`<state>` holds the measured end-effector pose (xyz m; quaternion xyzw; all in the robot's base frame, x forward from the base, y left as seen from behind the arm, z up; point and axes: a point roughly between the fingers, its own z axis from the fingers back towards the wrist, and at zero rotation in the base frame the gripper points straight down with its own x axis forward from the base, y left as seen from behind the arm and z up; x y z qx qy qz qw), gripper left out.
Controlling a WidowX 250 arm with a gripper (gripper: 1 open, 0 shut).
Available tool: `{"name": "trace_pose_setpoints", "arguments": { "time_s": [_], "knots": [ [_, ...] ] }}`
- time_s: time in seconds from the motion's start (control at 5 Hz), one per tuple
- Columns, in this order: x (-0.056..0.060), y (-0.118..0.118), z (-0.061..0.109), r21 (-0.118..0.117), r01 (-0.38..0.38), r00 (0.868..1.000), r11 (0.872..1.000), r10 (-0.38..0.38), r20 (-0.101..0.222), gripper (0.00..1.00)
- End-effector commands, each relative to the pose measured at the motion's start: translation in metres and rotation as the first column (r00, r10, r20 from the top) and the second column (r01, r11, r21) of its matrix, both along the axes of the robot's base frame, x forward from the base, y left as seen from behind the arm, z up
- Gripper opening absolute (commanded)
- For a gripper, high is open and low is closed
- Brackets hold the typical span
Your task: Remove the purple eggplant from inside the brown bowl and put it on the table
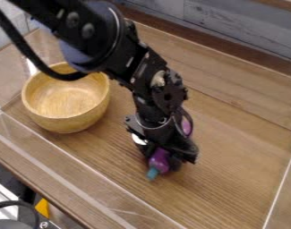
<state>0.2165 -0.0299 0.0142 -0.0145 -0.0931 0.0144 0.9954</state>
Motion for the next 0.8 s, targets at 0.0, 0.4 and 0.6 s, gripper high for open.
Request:
{"name": "trace_pose_setpoints", "arguments": {
  "time_s": [0.0,0.4,0.6],
  "knots": [
    [-0.0008,0.0015,0.0046,-0.003,-0.014,1.0,1.0,0.014,-0.012,1.0],
    [0.0025,0.0029,0.0089,-0.012,-0.039,0.999,0.999,0.038,-0.024,0.0],
    [0.0042,0.0041,0.0113,-0.016,-0.048,0.998,0.999,0.048,-0.031,0.0]
  ]
}}
